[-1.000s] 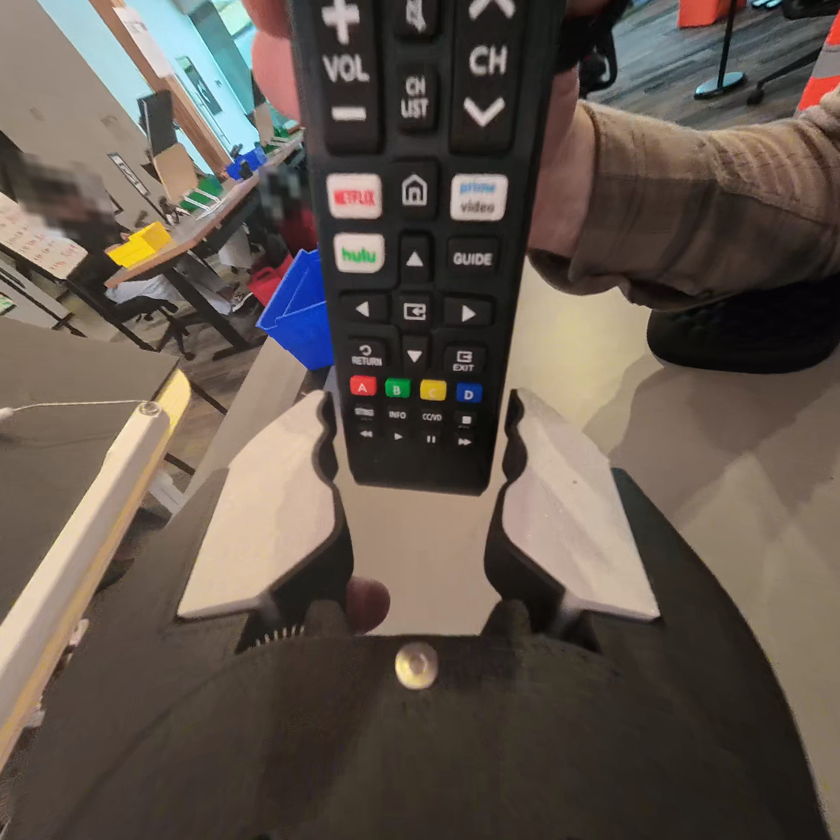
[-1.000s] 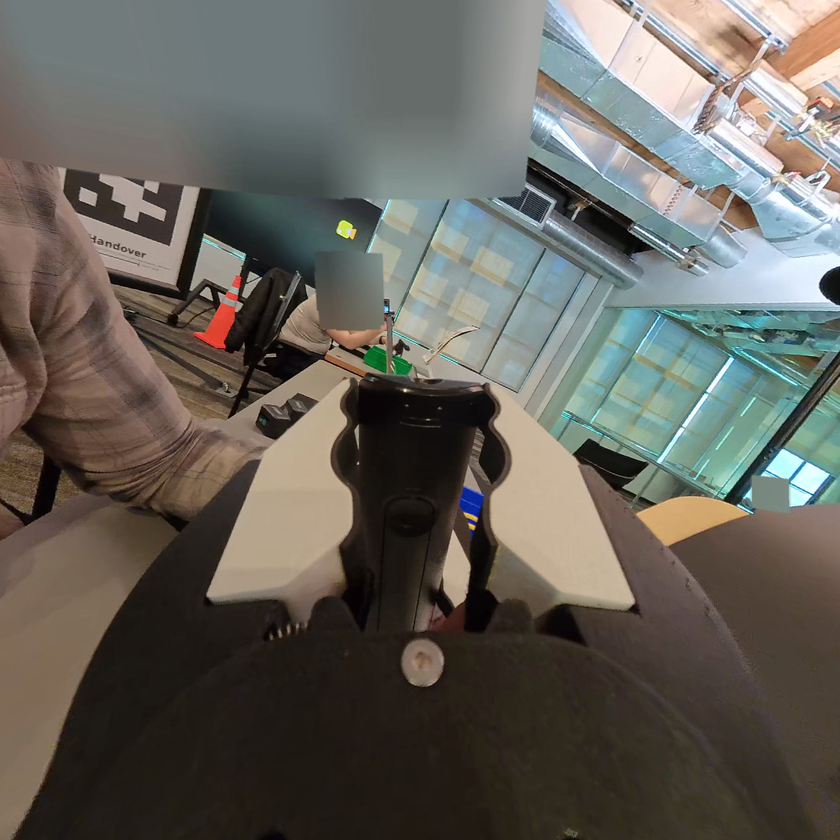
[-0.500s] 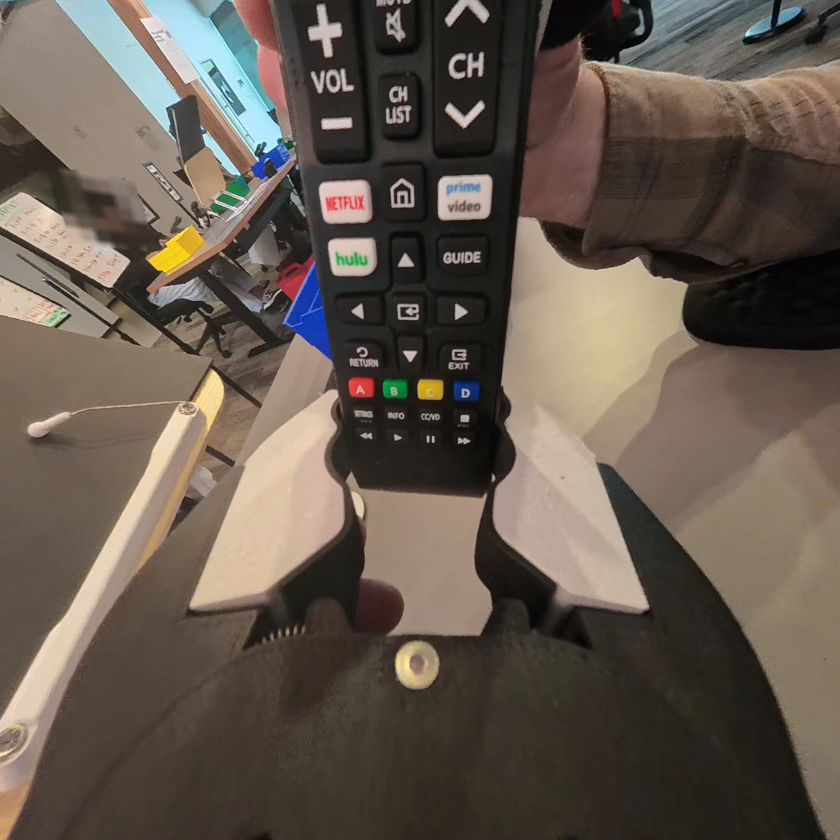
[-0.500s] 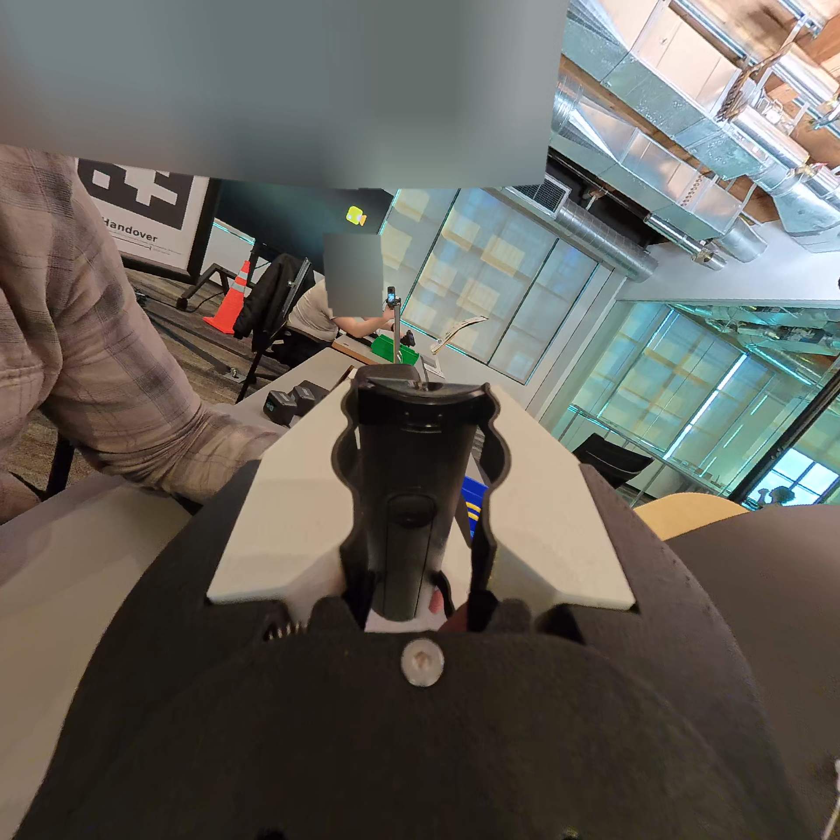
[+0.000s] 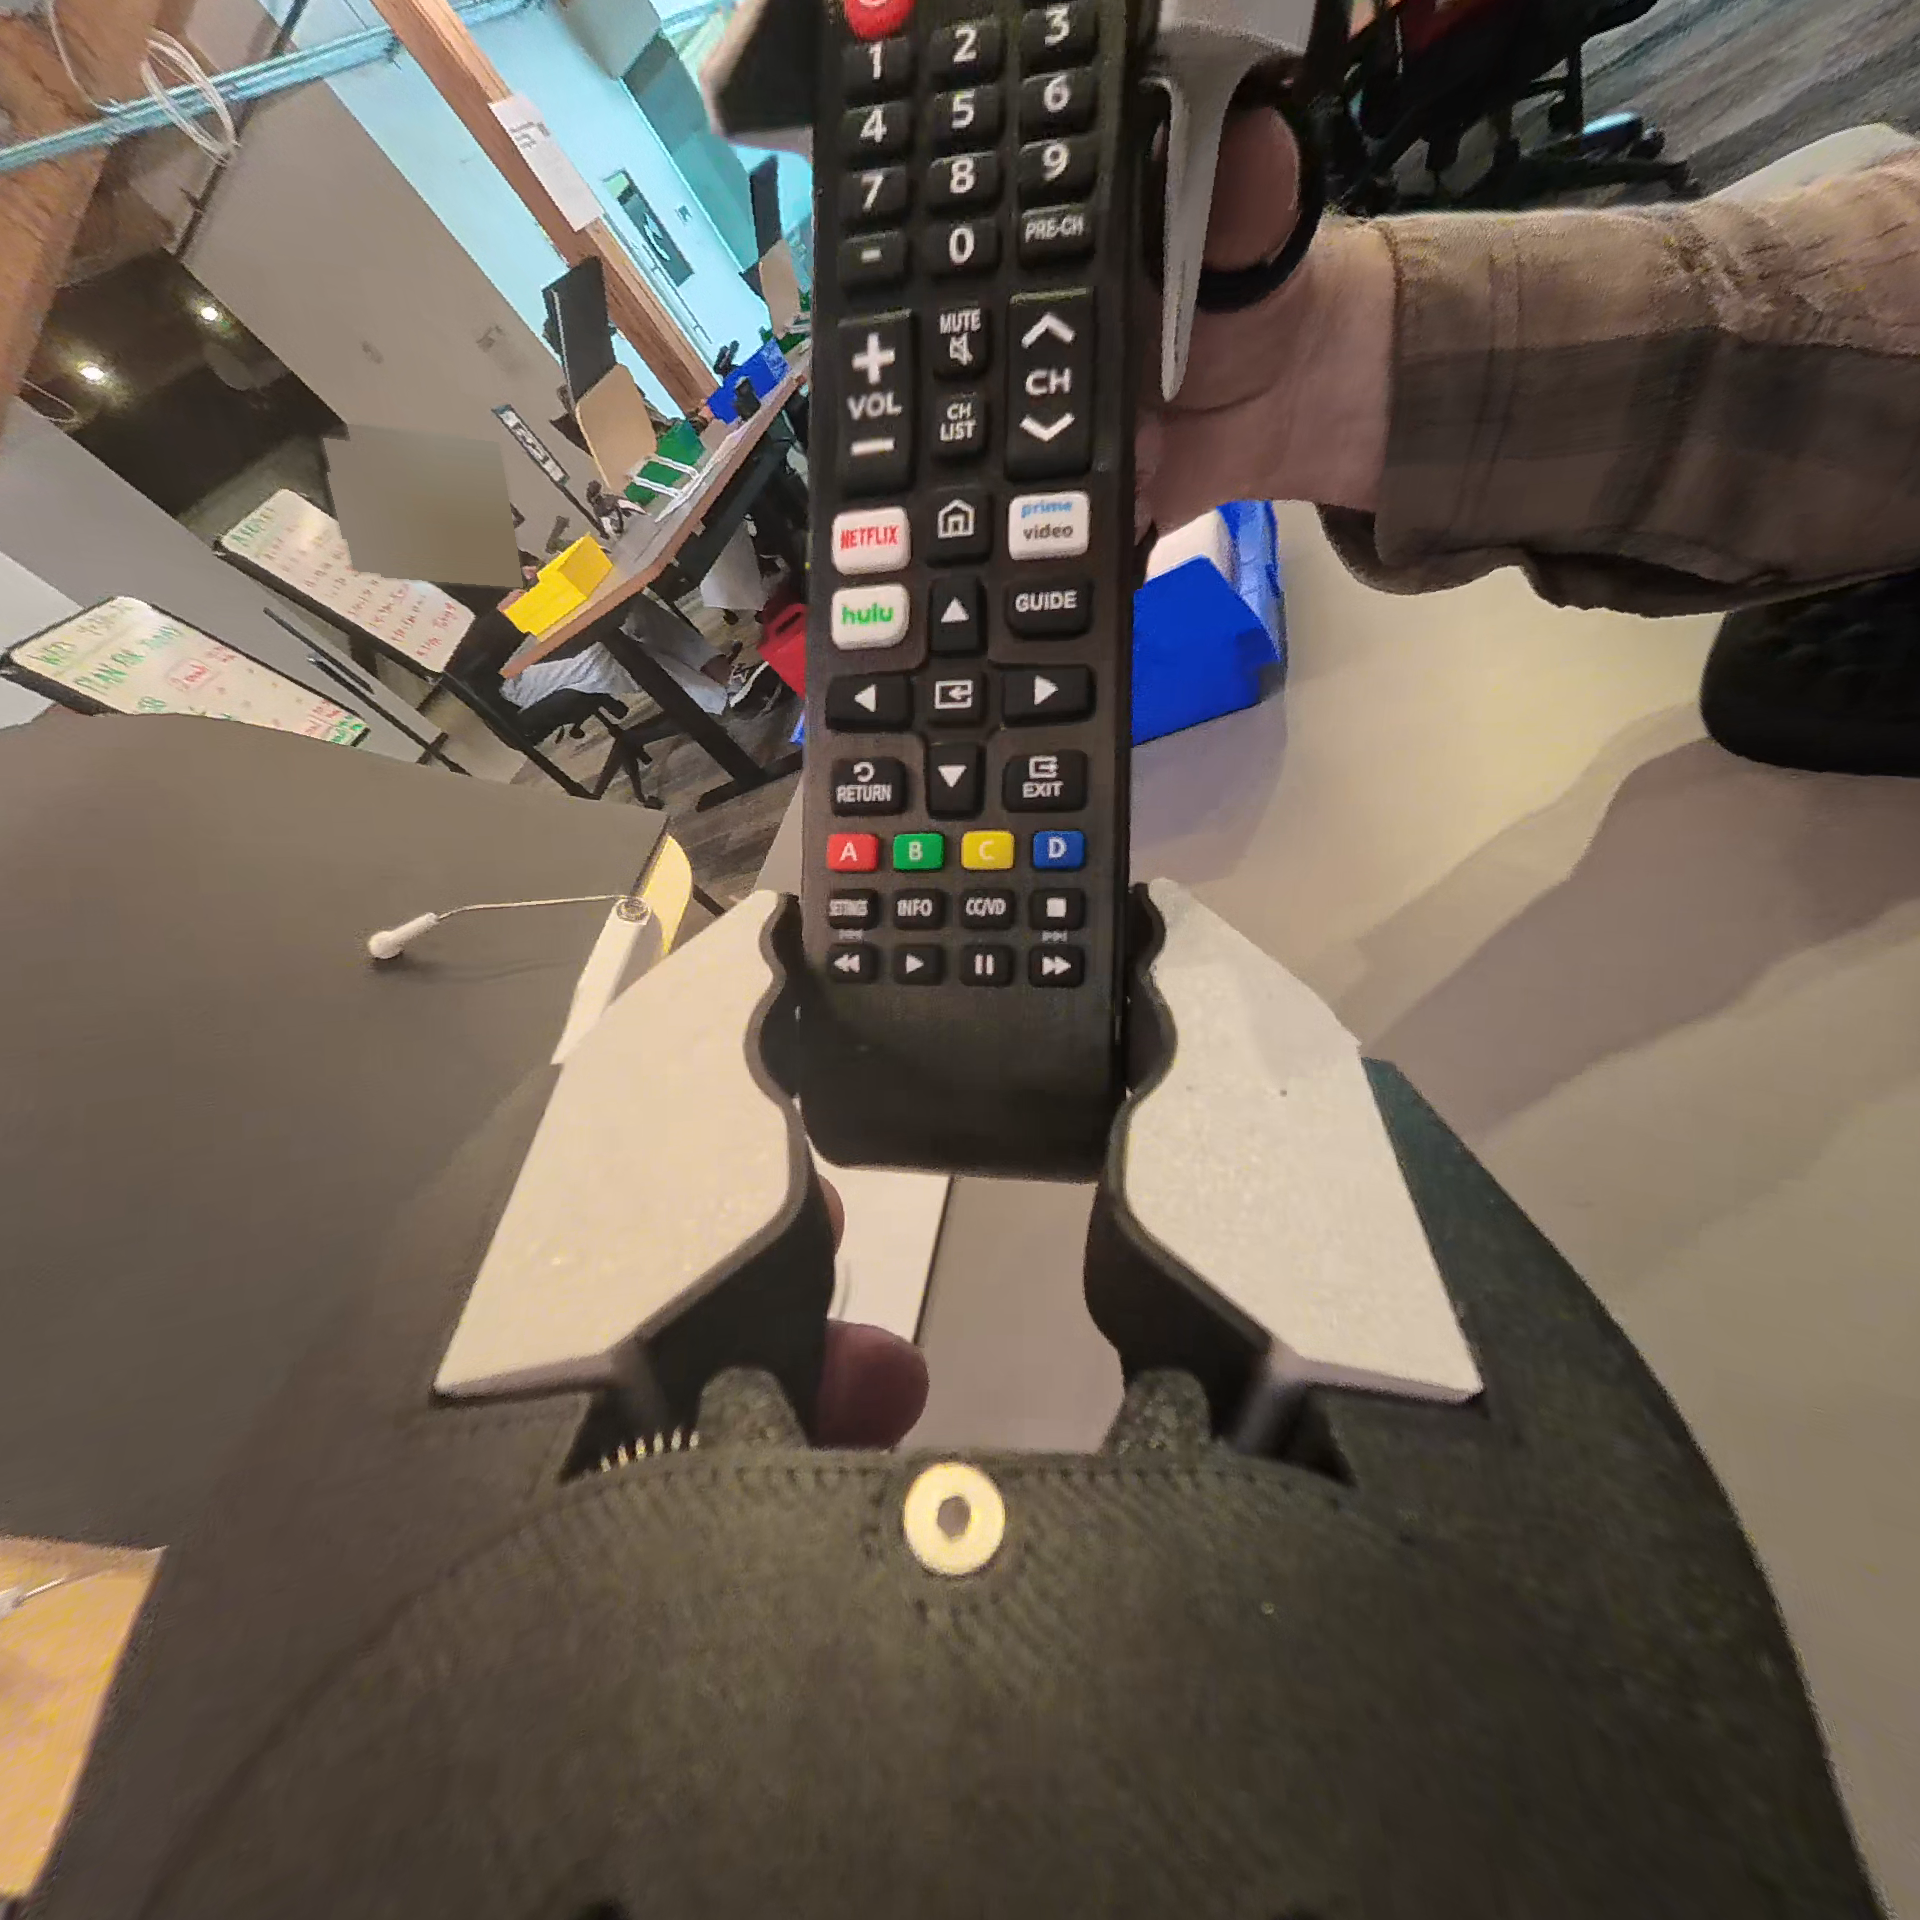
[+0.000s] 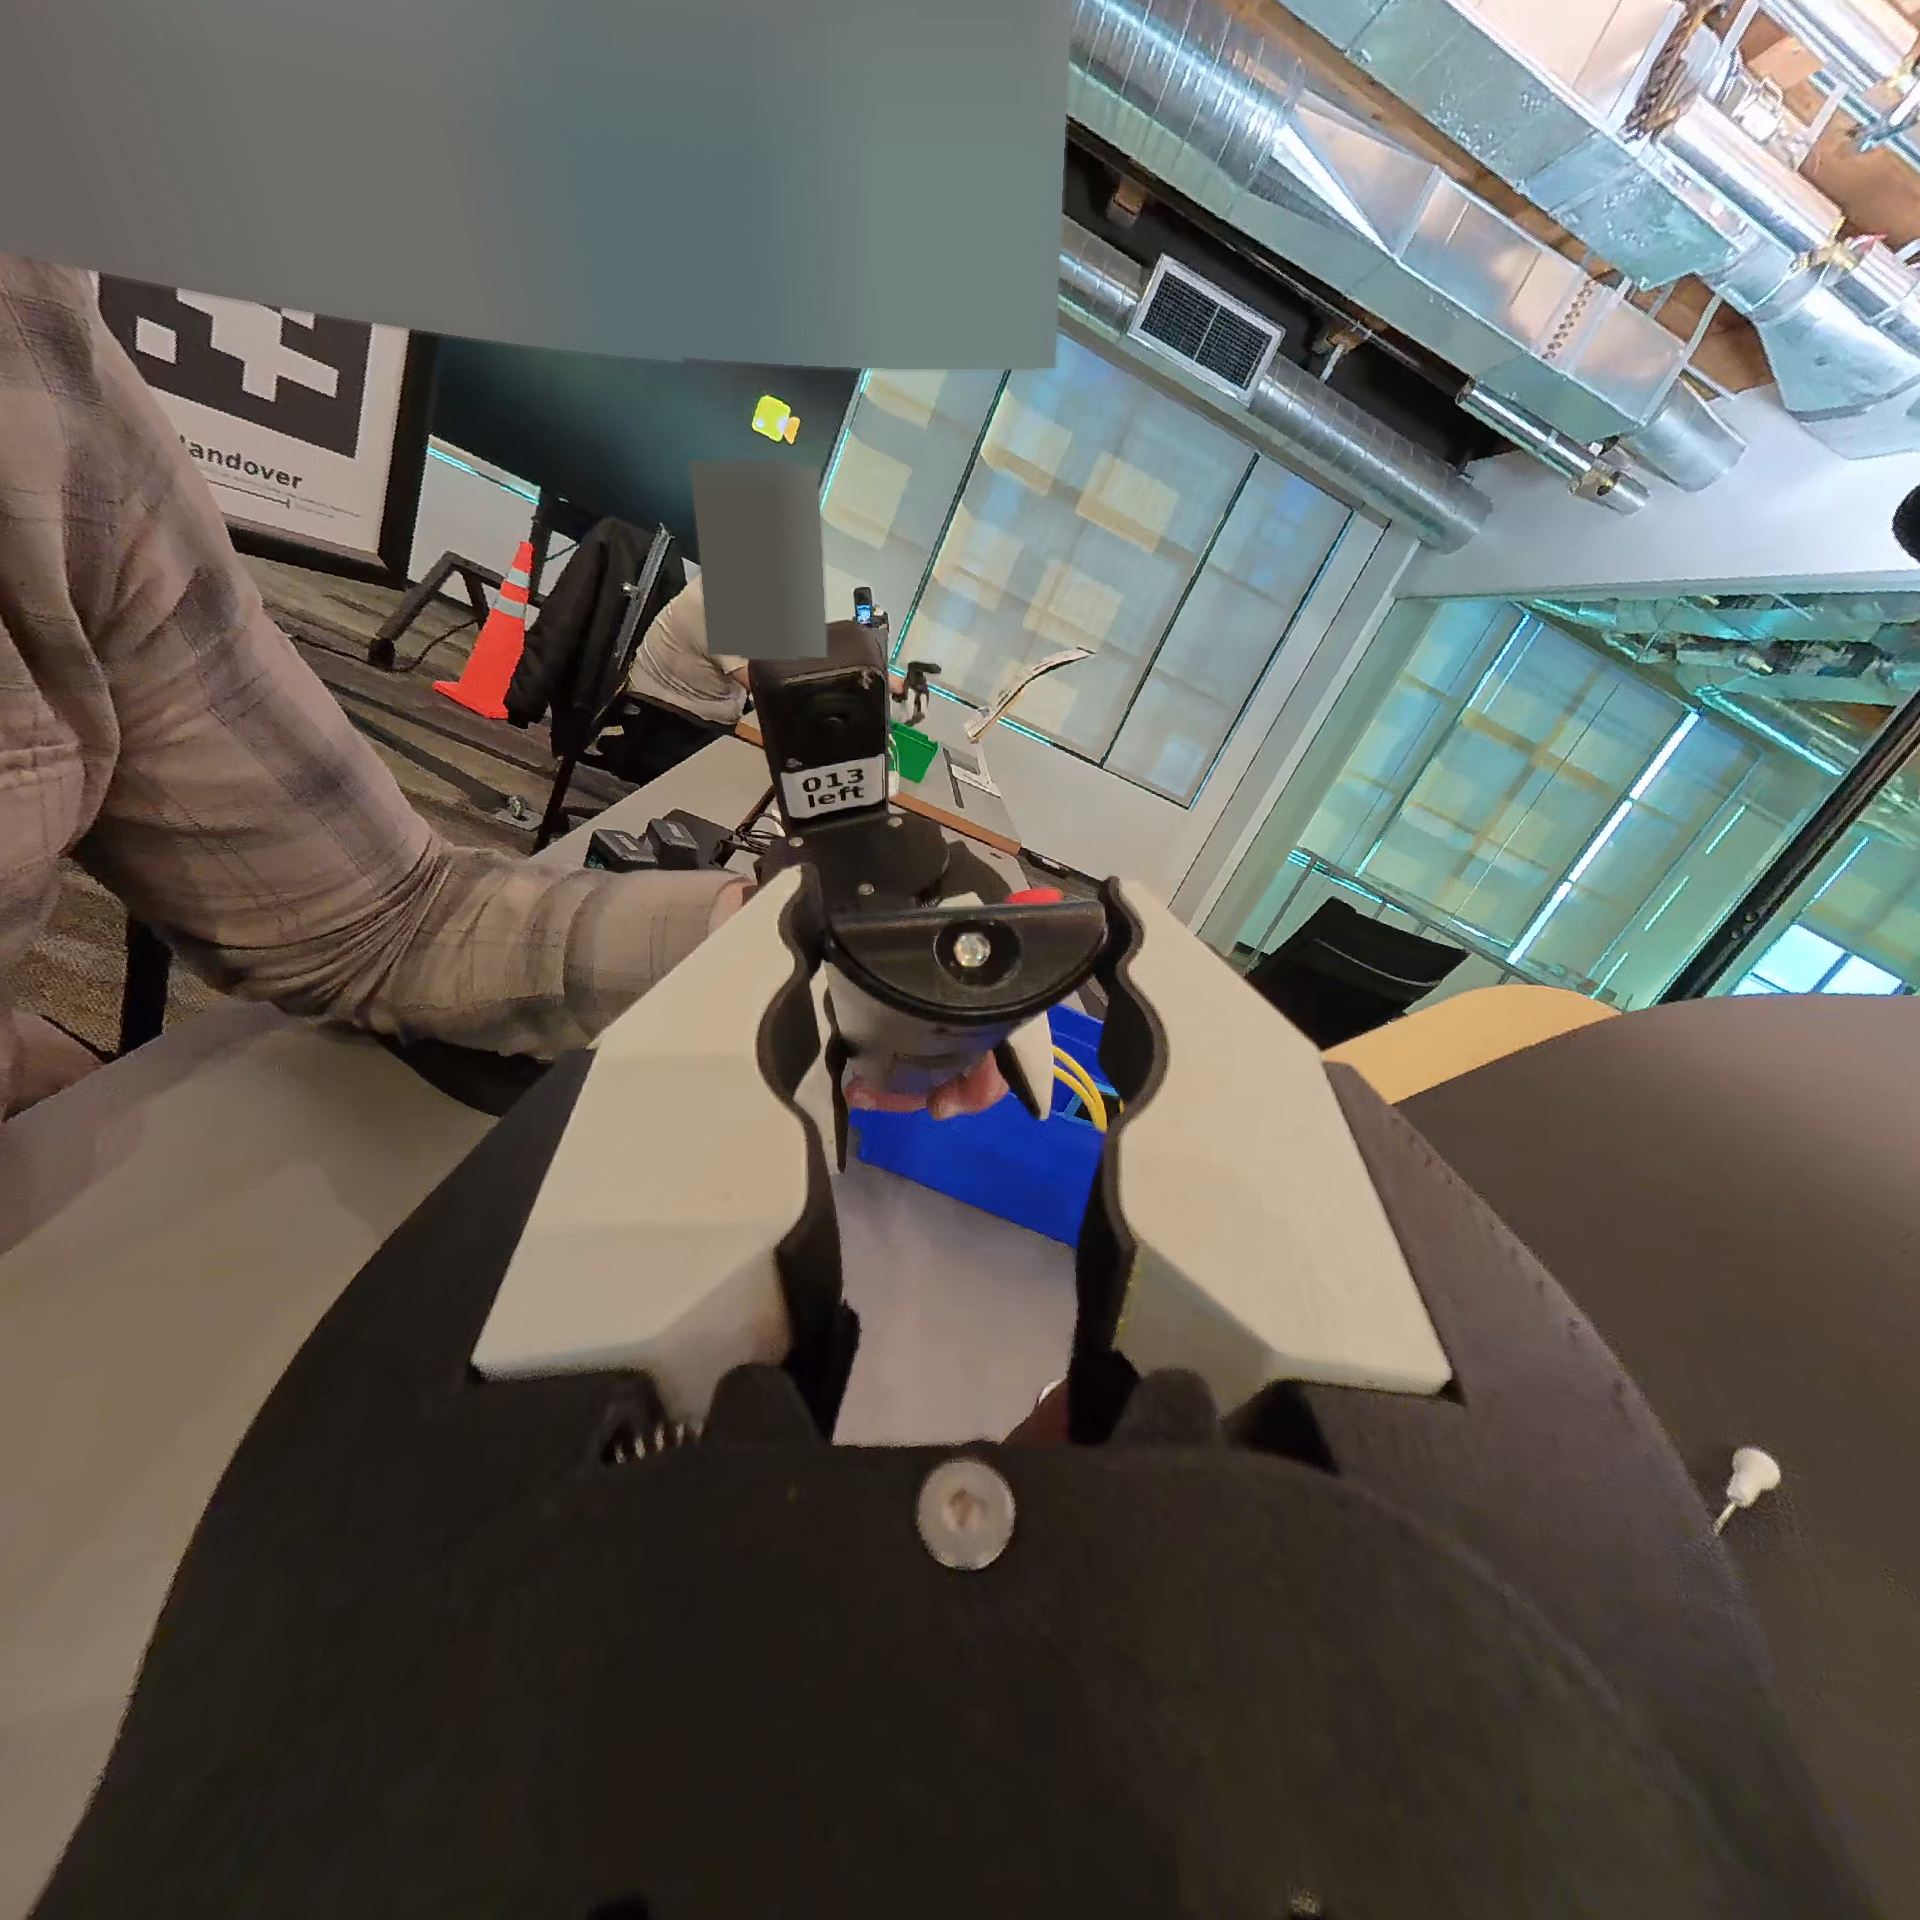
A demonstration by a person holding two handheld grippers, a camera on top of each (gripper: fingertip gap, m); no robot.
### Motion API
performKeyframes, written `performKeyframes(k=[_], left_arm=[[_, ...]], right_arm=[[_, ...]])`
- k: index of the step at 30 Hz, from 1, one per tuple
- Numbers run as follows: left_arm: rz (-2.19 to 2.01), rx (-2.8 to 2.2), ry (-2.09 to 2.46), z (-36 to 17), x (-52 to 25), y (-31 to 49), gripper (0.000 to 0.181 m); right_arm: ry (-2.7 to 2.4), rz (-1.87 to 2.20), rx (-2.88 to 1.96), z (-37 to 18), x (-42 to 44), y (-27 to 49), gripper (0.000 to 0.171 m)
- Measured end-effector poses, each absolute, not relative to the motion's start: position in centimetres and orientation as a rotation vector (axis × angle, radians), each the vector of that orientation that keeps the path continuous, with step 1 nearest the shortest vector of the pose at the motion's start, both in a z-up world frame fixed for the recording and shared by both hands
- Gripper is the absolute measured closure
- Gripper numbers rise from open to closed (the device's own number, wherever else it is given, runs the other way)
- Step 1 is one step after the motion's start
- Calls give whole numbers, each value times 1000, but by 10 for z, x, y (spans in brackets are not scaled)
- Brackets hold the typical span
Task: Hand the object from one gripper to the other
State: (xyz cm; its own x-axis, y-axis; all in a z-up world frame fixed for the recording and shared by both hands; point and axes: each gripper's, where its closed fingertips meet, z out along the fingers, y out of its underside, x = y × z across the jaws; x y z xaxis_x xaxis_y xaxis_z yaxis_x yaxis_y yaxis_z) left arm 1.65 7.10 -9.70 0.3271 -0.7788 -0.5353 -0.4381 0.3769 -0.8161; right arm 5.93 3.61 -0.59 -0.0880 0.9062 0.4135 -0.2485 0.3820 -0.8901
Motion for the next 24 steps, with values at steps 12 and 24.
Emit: performKeyframes(k=[12, 24], left_arm=[[-292, -1208, 1277, -93, 18, 72, 123], [-303, -1163, 1282, -85, 21, 63, 123]], right_arm=[[-1296, 1050, -666, 0, 59, 34, 120], [-1344, 894, -674, 1, 60, 30, 112]])
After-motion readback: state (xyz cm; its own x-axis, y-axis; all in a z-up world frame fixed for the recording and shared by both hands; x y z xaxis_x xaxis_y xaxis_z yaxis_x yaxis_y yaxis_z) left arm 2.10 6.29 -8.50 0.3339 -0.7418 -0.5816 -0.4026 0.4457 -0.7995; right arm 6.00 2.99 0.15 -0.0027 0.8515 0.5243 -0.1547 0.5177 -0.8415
